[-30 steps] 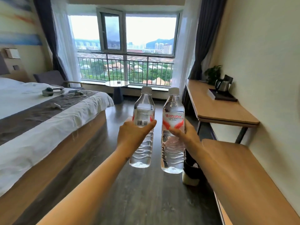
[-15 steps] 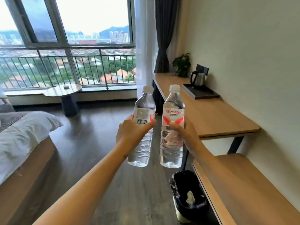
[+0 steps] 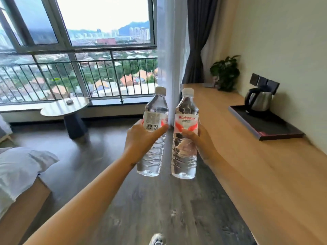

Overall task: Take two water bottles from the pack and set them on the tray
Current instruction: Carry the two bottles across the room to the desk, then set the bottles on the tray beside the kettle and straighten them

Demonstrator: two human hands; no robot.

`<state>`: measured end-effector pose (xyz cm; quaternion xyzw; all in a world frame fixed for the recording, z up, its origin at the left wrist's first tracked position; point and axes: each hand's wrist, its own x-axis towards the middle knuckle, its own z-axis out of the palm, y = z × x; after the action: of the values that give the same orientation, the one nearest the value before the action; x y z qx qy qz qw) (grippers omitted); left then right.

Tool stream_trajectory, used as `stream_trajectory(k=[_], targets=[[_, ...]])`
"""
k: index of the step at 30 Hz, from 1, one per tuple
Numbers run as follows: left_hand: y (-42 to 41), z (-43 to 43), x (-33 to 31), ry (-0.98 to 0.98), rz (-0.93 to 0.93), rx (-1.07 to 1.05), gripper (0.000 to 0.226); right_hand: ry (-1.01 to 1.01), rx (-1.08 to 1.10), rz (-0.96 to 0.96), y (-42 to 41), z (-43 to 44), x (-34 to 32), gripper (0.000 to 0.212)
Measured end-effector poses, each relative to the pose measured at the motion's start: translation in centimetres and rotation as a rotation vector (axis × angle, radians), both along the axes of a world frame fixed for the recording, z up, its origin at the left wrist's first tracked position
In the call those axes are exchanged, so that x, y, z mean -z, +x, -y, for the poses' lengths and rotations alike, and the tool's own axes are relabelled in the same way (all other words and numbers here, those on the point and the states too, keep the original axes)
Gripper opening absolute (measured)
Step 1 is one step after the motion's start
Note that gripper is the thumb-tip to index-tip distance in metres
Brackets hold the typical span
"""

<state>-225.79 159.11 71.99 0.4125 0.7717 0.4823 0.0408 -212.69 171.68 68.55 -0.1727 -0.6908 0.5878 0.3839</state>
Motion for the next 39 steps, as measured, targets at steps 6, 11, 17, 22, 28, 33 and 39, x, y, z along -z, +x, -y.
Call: stream_trajectory(k=[6,11,17,22,28,33,39], targets=[[-10.6,-19.2,0.0,0.005,-0.017,0.181,0.050,-0.001,0.151,-0.029,-9.5,-15.8,0.3,0.055],[-13.0,-35.8,-0.7,-0.016,0.002,0.425,0.044,-0.028,0.375,-0.011,-9.8,-28.4,-0.8,0.054],[-7.9,-53.4,1.7,-0.048,0.000,0.752,0.061,-0.057,0.718,0.049,-3.4,-41.2,1.4,0.048],[-2.3,-65.2,4.6,-0.109,0.050,0.963,0.045,-0.108,0.893,0.052,2.0,-49.6,4.0,0.053],[3.7,-75.5,6.7,-0.185,0.090,1.180,0.052,-0.196,1.105,0.141,7.3,-55.5,6.3,0.051],[9.4,-82.2,9.3,-0.251,0.081,1.346,0.059,-0.312,1.276,0.142,10.9,-59.3,8.5,0.055],[15.6,-88.1,12.8,-0.346,0.140,1.505,0.048,-0.414,1.409,0.262,15.3,-62.9,10.7,0.063]])
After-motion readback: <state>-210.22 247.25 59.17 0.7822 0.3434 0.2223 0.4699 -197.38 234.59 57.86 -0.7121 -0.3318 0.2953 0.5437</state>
